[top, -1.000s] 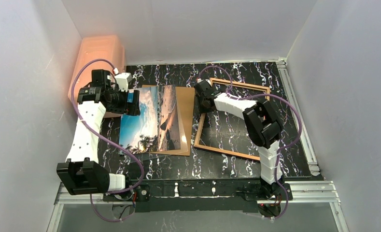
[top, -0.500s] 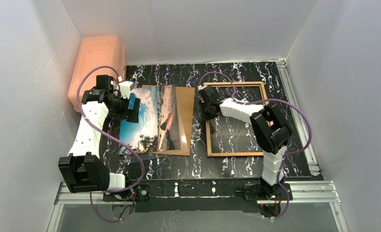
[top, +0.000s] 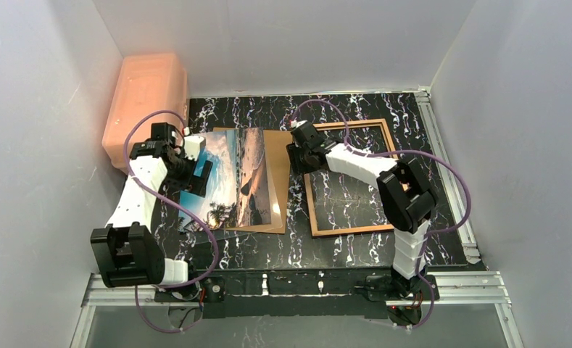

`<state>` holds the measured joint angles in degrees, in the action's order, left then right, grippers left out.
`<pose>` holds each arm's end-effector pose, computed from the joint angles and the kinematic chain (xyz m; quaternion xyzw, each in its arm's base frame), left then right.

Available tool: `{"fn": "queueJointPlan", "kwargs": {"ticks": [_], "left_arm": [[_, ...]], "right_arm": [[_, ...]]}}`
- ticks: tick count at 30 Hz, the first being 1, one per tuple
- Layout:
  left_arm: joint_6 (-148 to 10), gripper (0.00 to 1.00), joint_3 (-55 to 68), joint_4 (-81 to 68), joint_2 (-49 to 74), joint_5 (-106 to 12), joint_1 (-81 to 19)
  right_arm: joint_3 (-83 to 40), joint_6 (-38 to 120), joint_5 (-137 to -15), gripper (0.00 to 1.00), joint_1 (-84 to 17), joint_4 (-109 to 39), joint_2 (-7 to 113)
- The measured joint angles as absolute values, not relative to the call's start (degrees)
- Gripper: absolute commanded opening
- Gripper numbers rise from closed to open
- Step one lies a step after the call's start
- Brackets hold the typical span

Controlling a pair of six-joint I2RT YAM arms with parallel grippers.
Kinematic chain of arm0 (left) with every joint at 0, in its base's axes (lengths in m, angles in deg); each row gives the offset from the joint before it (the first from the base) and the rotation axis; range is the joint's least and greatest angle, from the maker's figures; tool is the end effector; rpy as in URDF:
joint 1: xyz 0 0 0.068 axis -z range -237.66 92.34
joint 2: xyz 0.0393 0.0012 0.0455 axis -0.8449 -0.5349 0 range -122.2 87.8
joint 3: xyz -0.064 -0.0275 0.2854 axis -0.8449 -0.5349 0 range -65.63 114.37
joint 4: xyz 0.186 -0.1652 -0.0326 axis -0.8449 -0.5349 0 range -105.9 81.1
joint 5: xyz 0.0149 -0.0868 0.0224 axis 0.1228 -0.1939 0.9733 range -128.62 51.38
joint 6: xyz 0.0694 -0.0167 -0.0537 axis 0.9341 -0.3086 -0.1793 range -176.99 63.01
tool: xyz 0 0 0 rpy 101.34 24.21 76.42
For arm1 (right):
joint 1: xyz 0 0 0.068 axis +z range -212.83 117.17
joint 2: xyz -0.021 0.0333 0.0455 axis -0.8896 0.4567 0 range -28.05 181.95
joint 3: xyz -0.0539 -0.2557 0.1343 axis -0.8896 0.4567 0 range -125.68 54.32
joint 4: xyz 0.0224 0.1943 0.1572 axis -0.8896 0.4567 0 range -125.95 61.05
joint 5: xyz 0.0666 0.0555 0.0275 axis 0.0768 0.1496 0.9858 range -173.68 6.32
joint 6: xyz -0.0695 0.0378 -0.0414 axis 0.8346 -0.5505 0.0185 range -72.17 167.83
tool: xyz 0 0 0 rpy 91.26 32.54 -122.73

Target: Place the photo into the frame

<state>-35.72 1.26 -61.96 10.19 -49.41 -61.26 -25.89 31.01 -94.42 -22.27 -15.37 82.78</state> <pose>0.2671 0.0019 0.2714 0.1700 0.9548 -0.0408 0.2403 0.3506 0.2804 0.1944 -0.1627 0.9254 0.0813 0.3325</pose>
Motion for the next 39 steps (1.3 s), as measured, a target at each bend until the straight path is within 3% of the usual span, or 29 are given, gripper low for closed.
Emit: {"fn": "queueJointPlan", "kwargs": {"ticks": [5, 11, 22, 29, 32, 39], "left_arm": [[-32.4, 0.97, 0.5, -61.4, 9.2, -46.6, -61.8], [-27.9, 0.89, -3.9, -57.3, 8.7, -40.6, -64.2], [-19.3, 0.68, -11.0, -46.5, 6.2, -30.5, -71.9], [-15.6, 0.67, -16.1, -36.6, 5.7, -25.9, -73.4], [-15.7, 0.60, -15.7, -34.9, 3.5, -26.2, -73.4], [-18.2, 0.65, -13.2, -33.8, -2.8, -29.0, -72.0]], "right_arm": [[-25.1, 28.1, -96.5, 0.70, -21.8, -14.1, 77.6], [-20.5, 23.4, -94.9, 0.75, -17.5, -17.0, 69.2], [-15.2, 17.7, -86.0, 0.76, -11.8, -22.4, 70.4], [-15.2, 16.3, -83.6, 0.80, -11.8, -26.2, 73.9], [-15.2, 16.0, -82.7, 0.80, -11.9, -26.7, 75.7], [-15.3, 14.5, -79.6, 0.81, -13.1, -27.4, 78.2]]}}
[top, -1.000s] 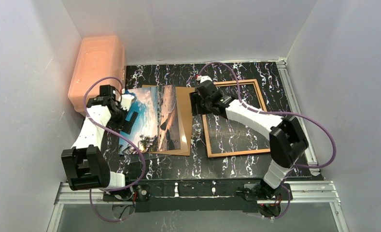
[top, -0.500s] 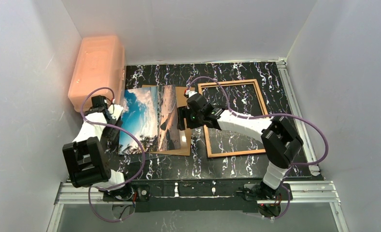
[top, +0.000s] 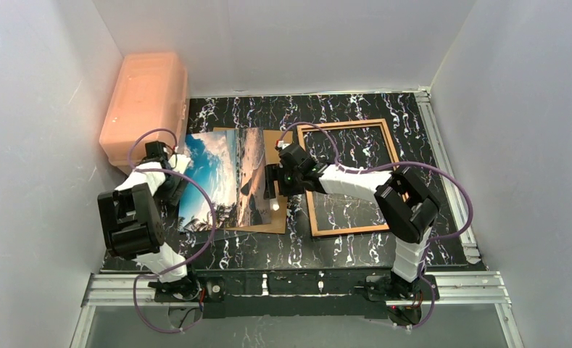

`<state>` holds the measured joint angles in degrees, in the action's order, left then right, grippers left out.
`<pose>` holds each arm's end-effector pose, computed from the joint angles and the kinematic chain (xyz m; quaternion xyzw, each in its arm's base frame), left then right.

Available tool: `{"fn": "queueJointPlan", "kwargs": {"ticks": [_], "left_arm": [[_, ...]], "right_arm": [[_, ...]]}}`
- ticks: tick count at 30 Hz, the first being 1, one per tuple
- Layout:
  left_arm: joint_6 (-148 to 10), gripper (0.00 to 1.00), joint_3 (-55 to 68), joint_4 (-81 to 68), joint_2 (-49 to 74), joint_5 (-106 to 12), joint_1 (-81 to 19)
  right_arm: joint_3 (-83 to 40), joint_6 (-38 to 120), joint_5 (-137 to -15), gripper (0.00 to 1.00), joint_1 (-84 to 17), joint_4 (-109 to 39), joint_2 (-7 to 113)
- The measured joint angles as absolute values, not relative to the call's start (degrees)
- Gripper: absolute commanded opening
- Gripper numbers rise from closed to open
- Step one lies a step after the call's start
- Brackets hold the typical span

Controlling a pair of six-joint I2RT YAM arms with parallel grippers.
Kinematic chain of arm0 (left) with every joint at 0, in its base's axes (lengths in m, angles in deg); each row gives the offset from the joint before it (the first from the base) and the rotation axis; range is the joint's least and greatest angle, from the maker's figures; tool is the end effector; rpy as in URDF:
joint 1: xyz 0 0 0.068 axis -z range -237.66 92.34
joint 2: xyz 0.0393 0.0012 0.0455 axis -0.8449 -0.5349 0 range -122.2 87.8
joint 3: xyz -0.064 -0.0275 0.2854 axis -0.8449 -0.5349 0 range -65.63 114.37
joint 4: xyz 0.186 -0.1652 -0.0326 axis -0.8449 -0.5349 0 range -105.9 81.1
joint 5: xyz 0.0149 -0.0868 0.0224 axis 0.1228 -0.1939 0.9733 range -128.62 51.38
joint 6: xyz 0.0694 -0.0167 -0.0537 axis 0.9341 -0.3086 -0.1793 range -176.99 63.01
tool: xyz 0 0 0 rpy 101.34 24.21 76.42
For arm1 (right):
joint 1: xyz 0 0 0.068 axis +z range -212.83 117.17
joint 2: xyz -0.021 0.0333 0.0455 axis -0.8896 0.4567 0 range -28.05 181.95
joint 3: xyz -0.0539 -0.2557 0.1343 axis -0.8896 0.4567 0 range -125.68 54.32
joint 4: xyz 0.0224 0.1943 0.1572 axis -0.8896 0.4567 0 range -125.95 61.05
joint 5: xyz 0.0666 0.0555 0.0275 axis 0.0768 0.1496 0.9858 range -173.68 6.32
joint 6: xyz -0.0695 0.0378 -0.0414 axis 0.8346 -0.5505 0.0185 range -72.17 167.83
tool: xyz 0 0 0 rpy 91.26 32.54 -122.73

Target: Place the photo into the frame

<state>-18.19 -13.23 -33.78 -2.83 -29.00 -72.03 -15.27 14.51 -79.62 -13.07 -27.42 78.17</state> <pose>0.2997 0.0905 0.1656 0.1860 0.9513 0.1766 0.1707 0.2744 0.3328 0.1876 -0.1454 0.9124 0.2772 0.2636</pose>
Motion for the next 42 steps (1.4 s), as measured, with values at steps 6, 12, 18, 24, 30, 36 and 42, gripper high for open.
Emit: {"fn": "queueJointPlan", "kwargs": {"ticks": [6, 12, 18, 24, 30, 36, 42], "left_arm": [[-20.7, 0.65, -12.9, -32.6, -4.3, -29.1, -69.8], [-23.4, 0.65, -12.9, -33.6, -4.3, -28.5, -65.6], [-24.5, 0.65, -12.8, -32.8, -4.5, -28.6, -62.3], [-25.1, 0.64, -12.7, -32.6, -4.5, -28.8, -61.9], [-25.6, 0.62, -12.7, -32.8, -4.5, -29.5, -61.9], [-26.4, 0.58, -12.5, -33.4, -4.5, -31.4, -61.2], [-26.7, 0.58, -12.3, -34.2, -4.6, -33.1, -60.6]], "right_arm": [[-13.8, 12.7, -77.5, 0.82, -14.6, -30.4, 78.2], [-9.9, 10.5, -75.5, 0.81, -15.9, -33.5, 77.8], [-7.0, 9.2, -74.4, 0.82, -16.5, -37.4, 76.8], [-5.6, 8.0, -73.3, 0.81, -17.0, -39.7, 76.4], [-3.9, 5.6, -71.5, 0.81, -17.1, -42.6, 76.2], [-0.2, 4.4, -71.7, 0.81, -17.0, -40.5, 72.3], [4.3, 4.0, -72.2, 0.81, -17.0, -38.5, 68.6]]}}
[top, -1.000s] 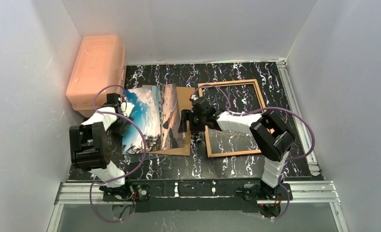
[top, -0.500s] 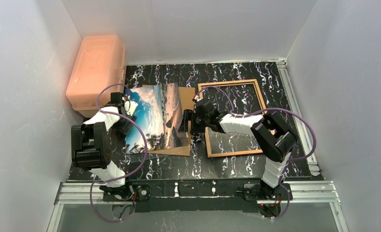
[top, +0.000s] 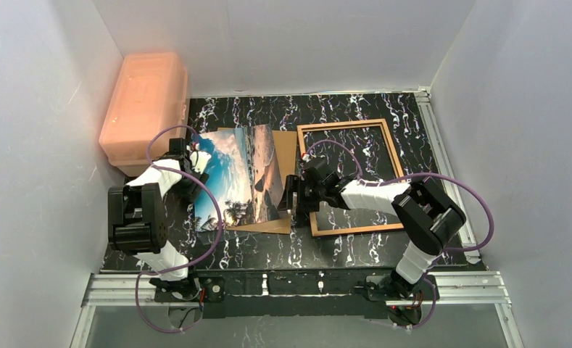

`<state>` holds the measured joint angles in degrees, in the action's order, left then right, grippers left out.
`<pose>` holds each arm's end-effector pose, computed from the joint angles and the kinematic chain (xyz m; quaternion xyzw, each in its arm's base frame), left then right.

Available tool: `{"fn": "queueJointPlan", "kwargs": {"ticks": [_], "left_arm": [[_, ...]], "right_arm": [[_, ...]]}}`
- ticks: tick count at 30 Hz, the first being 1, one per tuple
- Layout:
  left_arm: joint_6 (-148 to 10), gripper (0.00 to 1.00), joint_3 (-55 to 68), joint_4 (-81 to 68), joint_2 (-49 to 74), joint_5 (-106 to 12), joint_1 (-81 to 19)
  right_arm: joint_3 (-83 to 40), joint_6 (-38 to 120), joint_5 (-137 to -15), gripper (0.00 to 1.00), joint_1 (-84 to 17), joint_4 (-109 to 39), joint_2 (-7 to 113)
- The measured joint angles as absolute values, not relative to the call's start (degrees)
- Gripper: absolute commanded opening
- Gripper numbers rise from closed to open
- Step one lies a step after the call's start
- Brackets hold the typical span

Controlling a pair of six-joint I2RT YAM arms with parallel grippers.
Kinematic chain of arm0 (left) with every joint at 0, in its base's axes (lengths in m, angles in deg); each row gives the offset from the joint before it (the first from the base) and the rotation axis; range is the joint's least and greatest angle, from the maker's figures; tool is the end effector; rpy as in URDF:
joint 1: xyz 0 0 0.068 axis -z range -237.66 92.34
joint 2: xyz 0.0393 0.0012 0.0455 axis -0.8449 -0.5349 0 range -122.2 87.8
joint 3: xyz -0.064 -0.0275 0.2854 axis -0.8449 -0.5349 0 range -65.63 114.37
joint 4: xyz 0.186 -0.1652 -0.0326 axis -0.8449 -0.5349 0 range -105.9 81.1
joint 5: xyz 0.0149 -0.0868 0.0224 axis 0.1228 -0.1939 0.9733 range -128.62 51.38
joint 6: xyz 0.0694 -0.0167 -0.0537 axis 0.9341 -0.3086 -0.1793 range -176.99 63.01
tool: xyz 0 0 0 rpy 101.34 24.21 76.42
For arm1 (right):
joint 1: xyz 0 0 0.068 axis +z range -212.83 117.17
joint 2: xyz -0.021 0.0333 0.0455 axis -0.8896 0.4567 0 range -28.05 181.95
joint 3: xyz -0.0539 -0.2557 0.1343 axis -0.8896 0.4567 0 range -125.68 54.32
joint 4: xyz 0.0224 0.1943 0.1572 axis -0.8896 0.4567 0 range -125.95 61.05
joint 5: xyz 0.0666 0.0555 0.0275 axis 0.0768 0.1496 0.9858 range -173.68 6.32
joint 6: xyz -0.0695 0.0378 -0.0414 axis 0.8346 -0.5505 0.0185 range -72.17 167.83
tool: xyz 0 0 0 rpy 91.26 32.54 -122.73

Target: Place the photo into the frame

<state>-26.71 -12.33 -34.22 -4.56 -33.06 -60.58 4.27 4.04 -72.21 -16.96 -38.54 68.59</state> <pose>0.3164 0.0239 0.1600 0.2199 0.9489 0.1086 0.1987 0.2440 0.2741 0.1630 -0.0556 0.9150 0.3393 0.2109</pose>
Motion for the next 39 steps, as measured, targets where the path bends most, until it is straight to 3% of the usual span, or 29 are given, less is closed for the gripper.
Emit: {"fn": "queueJointPlan", "kwargs": {"ticks": [30, 39], "left_arm": [[-28.1, 0.58, -11.9, -36.3, -4.7, -33.5, -59.0], [-28.1, 0.58, -11.9, -36.3, -4.7, -33.3, -59.0]], "right_arm": [[6.1, -0.1, -68.1, 0.79, -15.9, -38.6, 63.1], [9.3, -3.2, -62.5, 0.72, -16.6, -44.6, 63.2]]}}
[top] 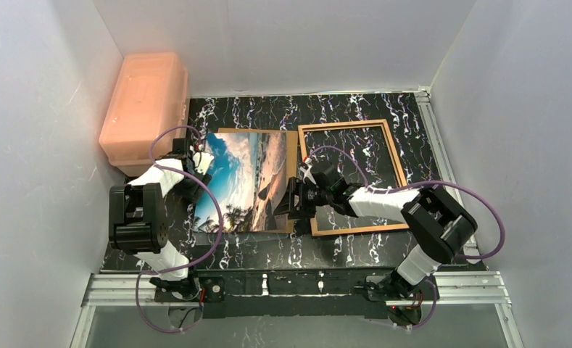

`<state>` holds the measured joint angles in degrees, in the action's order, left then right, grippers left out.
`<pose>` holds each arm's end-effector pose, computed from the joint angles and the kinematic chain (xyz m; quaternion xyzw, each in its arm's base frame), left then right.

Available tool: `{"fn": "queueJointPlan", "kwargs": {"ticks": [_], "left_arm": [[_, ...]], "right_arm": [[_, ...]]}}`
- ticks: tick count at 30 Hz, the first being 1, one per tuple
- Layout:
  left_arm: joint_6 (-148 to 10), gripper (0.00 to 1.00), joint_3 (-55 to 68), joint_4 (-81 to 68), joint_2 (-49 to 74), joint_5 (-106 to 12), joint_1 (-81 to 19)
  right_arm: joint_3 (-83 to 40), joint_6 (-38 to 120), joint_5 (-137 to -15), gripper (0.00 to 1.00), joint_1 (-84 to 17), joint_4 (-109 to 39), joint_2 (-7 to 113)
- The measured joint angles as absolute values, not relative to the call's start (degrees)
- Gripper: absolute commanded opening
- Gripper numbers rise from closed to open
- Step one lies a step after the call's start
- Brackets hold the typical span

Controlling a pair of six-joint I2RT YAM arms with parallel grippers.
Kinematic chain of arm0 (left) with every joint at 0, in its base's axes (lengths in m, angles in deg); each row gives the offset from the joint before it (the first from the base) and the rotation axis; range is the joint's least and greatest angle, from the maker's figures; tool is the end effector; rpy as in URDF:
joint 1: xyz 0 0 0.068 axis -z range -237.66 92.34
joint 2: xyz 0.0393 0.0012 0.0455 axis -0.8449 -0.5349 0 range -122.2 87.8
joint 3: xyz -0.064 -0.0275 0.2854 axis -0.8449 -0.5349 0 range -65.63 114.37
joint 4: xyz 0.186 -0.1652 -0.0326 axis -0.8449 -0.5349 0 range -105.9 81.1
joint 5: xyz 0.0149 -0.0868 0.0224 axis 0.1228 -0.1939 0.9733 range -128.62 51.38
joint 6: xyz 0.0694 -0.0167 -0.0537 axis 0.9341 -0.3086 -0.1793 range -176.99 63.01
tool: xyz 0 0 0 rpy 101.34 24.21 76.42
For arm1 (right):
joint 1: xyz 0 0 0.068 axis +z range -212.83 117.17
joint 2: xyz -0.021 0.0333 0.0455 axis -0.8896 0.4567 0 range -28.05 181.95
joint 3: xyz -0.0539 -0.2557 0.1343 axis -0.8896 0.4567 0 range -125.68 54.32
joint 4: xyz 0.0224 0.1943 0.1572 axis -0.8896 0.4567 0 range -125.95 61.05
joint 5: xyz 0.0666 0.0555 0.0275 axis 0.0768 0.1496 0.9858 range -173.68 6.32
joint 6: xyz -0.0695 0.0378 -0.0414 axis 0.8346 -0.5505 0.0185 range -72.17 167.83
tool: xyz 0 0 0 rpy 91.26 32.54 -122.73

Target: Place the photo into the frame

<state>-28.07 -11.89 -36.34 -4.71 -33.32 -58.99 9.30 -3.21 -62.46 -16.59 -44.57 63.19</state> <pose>0.3138 0.0147 0.1590 0.2238 0.9515 0.0974 0.1870 0.2204 0.2717 0.1813 -0.0442 0.8846 0.4349 0.1628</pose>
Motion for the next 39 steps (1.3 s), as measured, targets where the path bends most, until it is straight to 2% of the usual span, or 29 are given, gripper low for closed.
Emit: {"fn": "queueJointPlan", "kwargs": {"ticks": [2, 6, 10, 15, 19, 24, 29, 39], "left_arm": [[-28.1, 0.57, -11.9, -36.3, -4.8, -33.1, -59.0], [-28.1, 0.57, -11.8, -36.4, -4.8, -33.2, -59.0], [-28.1, 0.57, -11.8, -36.4, -4.8, -33.4, -58.9], [-28.1, 0.57, -11.8, -36.4, -4.8, -33.4, -58.9], [-28.1, 0.57, -11.8, -36.5, -4.8, -33.4, -58.9], [-28.0, 0.56, -11.5, -37.3, -4.8, -33.4, -58.9], [-28.1, 0.54, -11.3, -37.7, -5.2, -33.7, -58.9], [-28.1, 0.53, -11.1, -39.3, -5.5, -34.6, -58.9]], "right_arm": [[11.5, -5.9, -58.6, 0.69, -17.2, -50.4, 64.2], [14.2, -11.1, -53.9, 0.69, -18.0, -60.9, 68.7], [15.8, -12.7, -52.3, 0.70, -18.0, -64.3, 70.2], [15.8, -11.2, -52.5, 0.71, -18.0, -63.3, 70.1], [14.4, -6.4, -54.6, 0.77, -17.7, -53.5, 68.0], [14.3, -2.6, -57.5, 0.77, -16.5, -44.6, 60.9], [18.6, -3.2, -59.2, 0.77, -15.1, -44.2, 56.9], [21.9, -7.4, -64.8, 0.77, -9.9, -50.4, 58.0]]}}
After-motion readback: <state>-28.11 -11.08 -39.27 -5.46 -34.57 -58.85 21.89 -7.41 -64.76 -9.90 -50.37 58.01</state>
